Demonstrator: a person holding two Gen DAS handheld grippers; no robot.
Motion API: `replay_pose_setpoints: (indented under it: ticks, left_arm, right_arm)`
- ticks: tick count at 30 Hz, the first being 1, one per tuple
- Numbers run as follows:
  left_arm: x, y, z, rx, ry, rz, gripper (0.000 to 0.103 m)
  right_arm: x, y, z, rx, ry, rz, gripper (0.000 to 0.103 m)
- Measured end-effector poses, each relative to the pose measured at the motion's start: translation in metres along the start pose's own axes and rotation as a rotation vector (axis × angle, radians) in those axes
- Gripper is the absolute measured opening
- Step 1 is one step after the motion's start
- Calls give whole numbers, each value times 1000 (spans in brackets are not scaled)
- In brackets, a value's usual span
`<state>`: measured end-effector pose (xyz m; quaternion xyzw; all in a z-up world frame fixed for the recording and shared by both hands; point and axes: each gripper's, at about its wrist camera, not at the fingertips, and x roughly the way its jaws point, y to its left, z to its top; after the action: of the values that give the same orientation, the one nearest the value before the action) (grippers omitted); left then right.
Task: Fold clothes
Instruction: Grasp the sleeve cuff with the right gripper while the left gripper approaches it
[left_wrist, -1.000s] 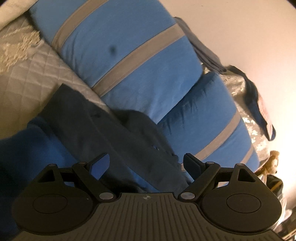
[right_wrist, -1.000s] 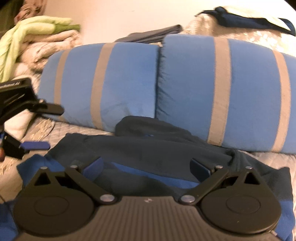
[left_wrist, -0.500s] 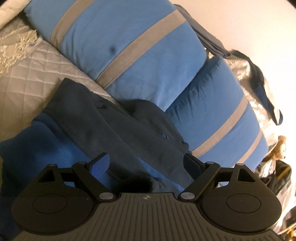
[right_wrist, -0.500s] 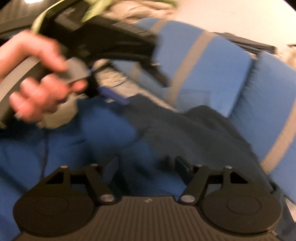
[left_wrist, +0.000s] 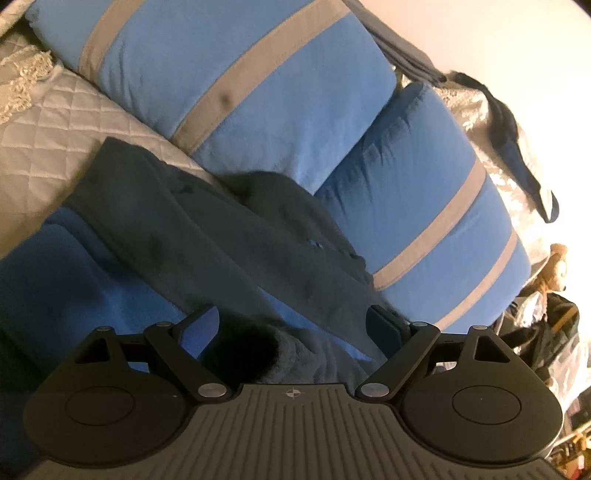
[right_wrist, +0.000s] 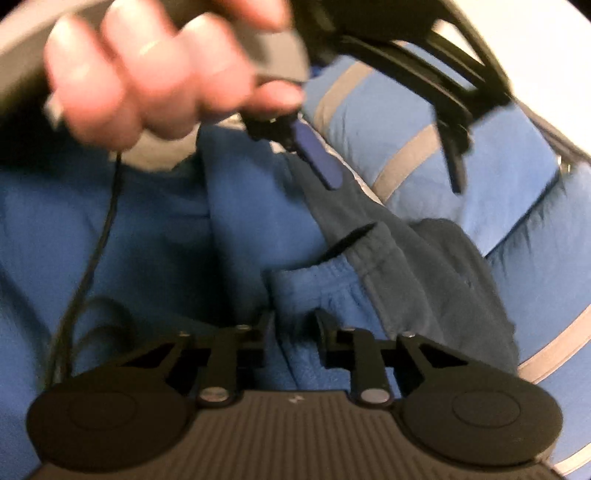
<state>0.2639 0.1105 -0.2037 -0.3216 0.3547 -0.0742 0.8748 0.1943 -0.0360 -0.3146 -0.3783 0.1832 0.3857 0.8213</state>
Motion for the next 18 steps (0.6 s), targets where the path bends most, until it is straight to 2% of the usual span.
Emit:
replay_pose_setpoints:
  ticks: [3,9,14,18]
  left_arm:
    - [2,3,0,-14,22,2,88]
    - [8,10,0,-43,59,13,88]
    - [14,14,-2,-91,129,-55,88]
    - [30,22,-8,-169,251,-113,88]
  right_arm:
    - [-4,8,3,-65,-7,-77,9]
    - [-15,6,9,-85,-36,-248,9]
    - [-20,13,8,-141,-47,-278,9]
    - [-24,20,7,-190,-55,-297,9]
